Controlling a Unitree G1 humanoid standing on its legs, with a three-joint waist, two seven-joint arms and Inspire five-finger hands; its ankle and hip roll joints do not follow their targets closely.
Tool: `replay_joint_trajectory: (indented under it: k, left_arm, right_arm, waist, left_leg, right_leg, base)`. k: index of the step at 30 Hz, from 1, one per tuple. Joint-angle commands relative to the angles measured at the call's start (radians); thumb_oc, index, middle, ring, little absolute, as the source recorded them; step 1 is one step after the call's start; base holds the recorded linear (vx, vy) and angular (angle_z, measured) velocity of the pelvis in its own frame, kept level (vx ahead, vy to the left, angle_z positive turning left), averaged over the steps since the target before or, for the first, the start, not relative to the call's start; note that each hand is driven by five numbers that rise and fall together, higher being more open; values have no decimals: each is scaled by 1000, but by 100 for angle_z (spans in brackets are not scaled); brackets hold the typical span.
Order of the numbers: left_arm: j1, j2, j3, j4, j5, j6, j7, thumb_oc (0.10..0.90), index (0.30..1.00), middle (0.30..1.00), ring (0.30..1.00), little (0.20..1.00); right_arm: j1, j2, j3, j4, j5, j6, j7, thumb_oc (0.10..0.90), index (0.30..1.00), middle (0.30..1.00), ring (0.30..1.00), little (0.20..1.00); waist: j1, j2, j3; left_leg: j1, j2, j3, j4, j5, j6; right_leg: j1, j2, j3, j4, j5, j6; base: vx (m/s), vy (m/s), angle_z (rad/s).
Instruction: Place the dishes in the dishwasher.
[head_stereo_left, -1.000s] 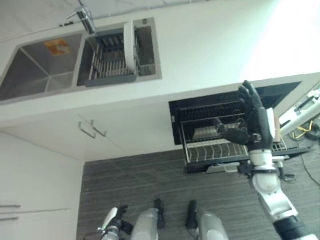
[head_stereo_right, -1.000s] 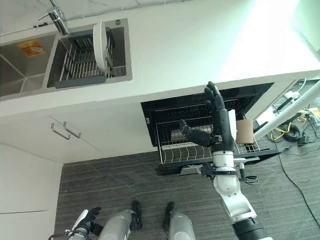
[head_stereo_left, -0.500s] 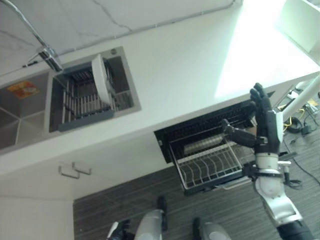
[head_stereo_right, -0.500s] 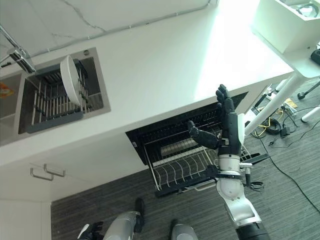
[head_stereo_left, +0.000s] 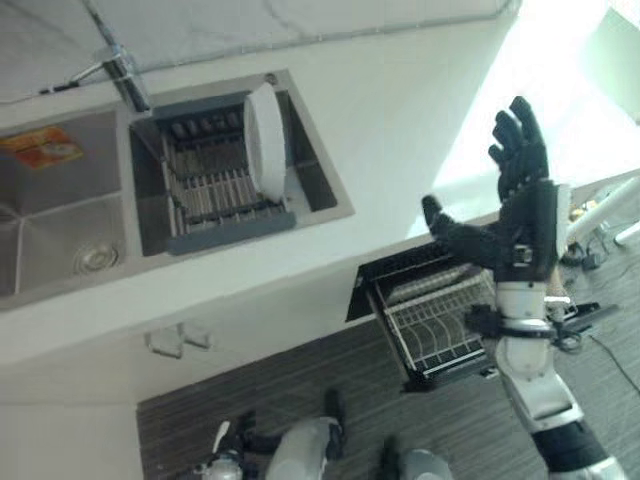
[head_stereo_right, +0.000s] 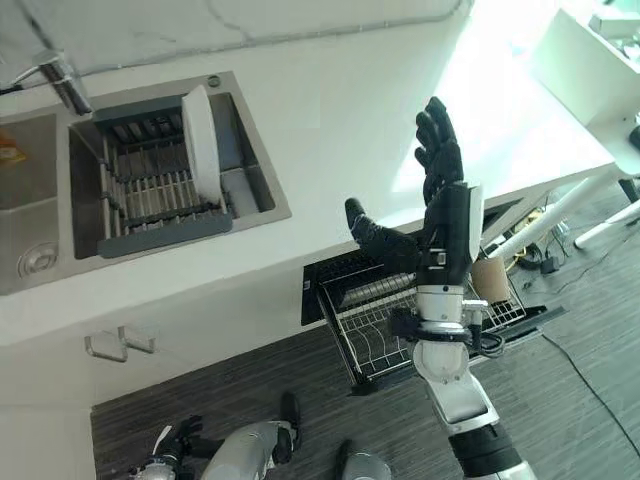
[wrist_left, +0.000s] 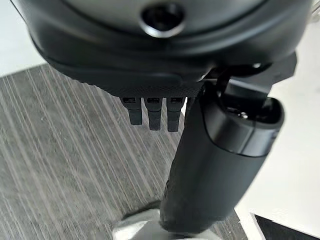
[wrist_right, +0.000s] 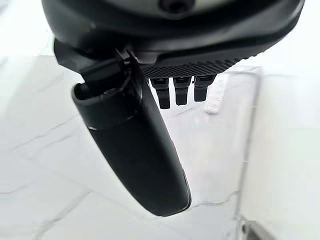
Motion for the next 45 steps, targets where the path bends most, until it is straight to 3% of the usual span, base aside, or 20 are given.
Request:
replay_joint_trajectory:
  k: [1, 3, 5, 6, 8, 10, 13, 15, 18, 20, 30, 35, 45]
  left_arm:
    - [58, 0, 10, 39, -23, 40, 3, 800, 900, 900, 900, 900]
    - [77, -16, 21, 68, -11, 35, 6, 800, 900, 900, 900, 900]
    - [77, -17, 18, 65, 27, -1, 36, 800, 900, 900, 900, 900]
    - [62, -9, 4, 49, -4, 18, 35, 800, 900, 900, 900, 900]
    - [58, -7, 2, 41, -27, 26, 34, 800, 900, 900, 900, 900]
    - [54, -8, 10, 48, 6, 33, 20, 800, 900, 900, 900, 900]
    - [42, -4, 5, 76, 29, 37, 1, 800, 900, 900, 900, 900]
    - [38, 3, -13, 73, 33, 20, -2, 800, 900, 900, 900, 900]
    - [32, 13, -13, 68, -40, 42, -13, 800, 900, 900, 900, 900]
    - [20, 25, -16, 72, 11, 39, -37, 800, 900, 900, 900, 900]
    - [33, 29, -31, 91, 54, 50, -40, 800, 900, 900, 900, 900]
    - [35, 37, -32, 77, 60, 59, -40, 800, 900, 900, 900, 900]
    - [51, 31, -34, 86, 66, 74, -31, 800, 900, 900, 900, 900]
  right_arm:
    - [-75, -27, -41, -67, -20, -76, -45, 800, 900, 900, 900, 900]
    - [-61, -34, -63, -81, 20, -62, -57, 800, 900, 900, 900, 900]
    - [-66, -44, -80, -77, 20, -85, -56, 800, 900, 900, 900, 900]
    - [-95, -62, -70, -77, -5, -76, -74, 800, 900, 900, 900, 900]
    - [-126, -65, -56, -66, 7, -65, -76, 800, 900, 900, 900, 900]
    - [-154, -58, -48, -61, -35, -63, -89, 800, 900, 900, 900, 900]
    - [-107, -59, -55, -91, 17, -58, -73, 800, 900, 900, 900, 900]
    - [-82, -43, -59, -103, 33, -72, -35, 800, 900, 900, 900, 900]
    - [-109, -28, -50, -99, 41, -54, -39, 800, 900, 900, 900, 900]
    - [-154, -20, -50, -88, 18, -23, -85, 800, 900, 900, 900, 900]
    - [-272, -1, -55, -39, -4, 56, -234, 800, 900, 900, 900, 900]
    - [-293, -16, -72, -12, 124, 78, -182, 800, 900, 900, 900, 900]
    - [-255, 10, -67, -22, 241, 105, -59, 800, 900, 900, 900, 900]
  waist:
    - [1, 20, -57]
    - [2, 16, -76]
    - [-12, 0, -66]
    - [0, -31, -29]
    - [10, -15, -12]
    - [16, 37, -6]
    - [4, 38, -45]
    - [4, 37, -66]
    - [8, 42, -74]
    - [25, 39, -69]
    - [69, 20, -35]
    - [74, 19, -26]
    - [64, 24, -33]
  left_leg:
    - [22, 104, -64, 81, -114, -115]
    - [-5, 120, -65, 81, -91, -137]
    - [48, 123, -15, 81, -90, -134]
    - [61, 81, -40, 81, -17, -148]
    - [14, 107, -87, 81, 29, -172]
    - [-84, 215, -101, 81, 72, -219]
    - [-91, 242, -43, 81, 36, -208]
    - [-60, 218, -29, 81, -8, -191]
    - [-55, 204, -30, 81, -24, -182]
    - [-69, 194, -33, 81, -24, -176]
    - [-115, 215, -34, 81, 3, -192]
    - [-130, 228, -43, 81, 17, -207]
    - [-119, 236, -47, 81, 24, -217]
  right_leg:
    - [-22, -28, -7, -31, 80, 65]
    - [0, 0, -6, -31, 47, 44]
    - [12, 1, -19, -31, 33, 19]
    - [27, -20, 7, -31, 42, -5]
    - [31, -1, 29, -31, 42, -8]
    - [78, 12, 22, -31, 14, 9]
    - [118, -46, -1, -31, 0, 46]
    - [120, -101, -25, -31, 13, 81]
    - [103, -125, -36, -31, 30, 96]
    - [81, -141, -45, -31, 49, 109]
    - [35, -163, -52, -31, 67, 130]
    - [32, -150, -42, -31, 53, 125]
    - [45, -140, -35, -31, 44, 115]
  base:
    - [68, -167, 30]
    - [90, -176, 12]
    - [100, -59, 31]
    - [82, 31, 63]
    - [50, 164, 41]
    - [199, 422, -9]
    - [259, 340, 13]
    - [187, 208, -5]
    - [63, 70, -22]
    - [-1, -45, -2]
    - [-17, -73, 3]
    - [13, -64, -6]
    - [37, -11, 0]
